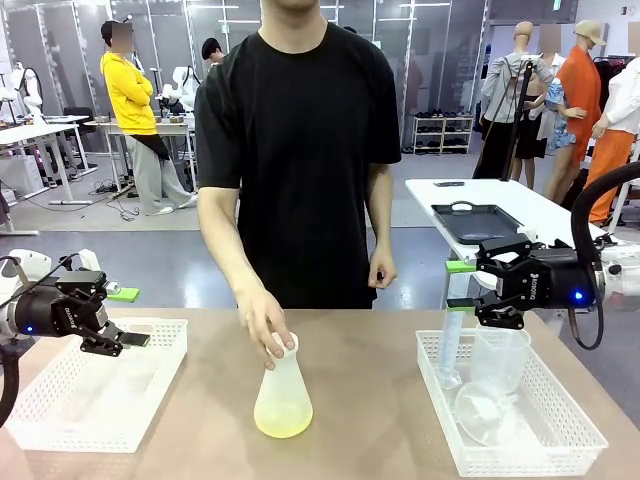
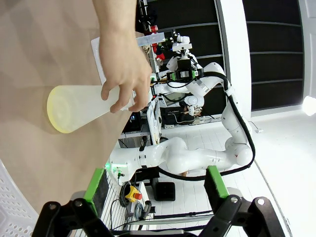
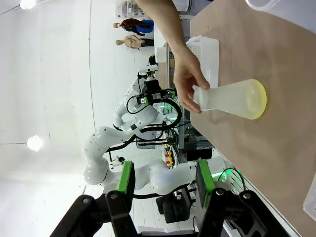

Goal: Prepare the solutions needed for the experiment.
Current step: When the human places the Big flask in the center of the table, pick up the Big flask and place it in the left Organizing basket.

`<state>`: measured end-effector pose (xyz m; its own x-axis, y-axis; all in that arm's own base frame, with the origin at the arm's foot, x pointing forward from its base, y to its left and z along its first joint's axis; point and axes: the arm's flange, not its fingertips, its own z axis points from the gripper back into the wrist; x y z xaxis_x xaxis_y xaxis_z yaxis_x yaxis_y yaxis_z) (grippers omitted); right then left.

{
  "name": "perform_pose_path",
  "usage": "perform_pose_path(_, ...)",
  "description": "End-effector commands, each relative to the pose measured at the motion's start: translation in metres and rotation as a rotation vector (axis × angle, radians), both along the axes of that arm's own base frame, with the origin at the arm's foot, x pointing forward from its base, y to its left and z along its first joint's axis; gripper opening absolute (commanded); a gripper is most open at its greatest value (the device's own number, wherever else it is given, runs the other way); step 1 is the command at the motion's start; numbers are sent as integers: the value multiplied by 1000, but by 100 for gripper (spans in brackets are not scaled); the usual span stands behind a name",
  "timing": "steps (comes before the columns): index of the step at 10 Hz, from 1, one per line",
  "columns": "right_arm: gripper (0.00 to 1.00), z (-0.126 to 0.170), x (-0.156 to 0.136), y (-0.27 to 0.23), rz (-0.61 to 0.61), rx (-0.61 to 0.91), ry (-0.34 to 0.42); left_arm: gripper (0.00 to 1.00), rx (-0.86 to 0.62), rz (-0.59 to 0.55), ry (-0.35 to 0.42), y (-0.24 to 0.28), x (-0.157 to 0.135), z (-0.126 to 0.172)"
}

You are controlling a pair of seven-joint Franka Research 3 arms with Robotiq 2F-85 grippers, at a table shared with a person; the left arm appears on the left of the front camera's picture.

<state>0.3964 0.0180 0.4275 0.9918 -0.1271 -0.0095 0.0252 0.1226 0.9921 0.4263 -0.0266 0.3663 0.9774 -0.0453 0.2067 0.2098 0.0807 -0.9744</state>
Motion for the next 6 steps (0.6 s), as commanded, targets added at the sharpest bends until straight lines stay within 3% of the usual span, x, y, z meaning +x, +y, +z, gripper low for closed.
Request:
perform_pose_path(1, 63, 0, 1, 1, -9, 4, -3, 100, 2, 3, 7, -1, 1, 3)
perform_pose_path(6, 63, 0, 1, 1, -9, 4, -3, 100, 2, 3, 7, -1, 1, 3)
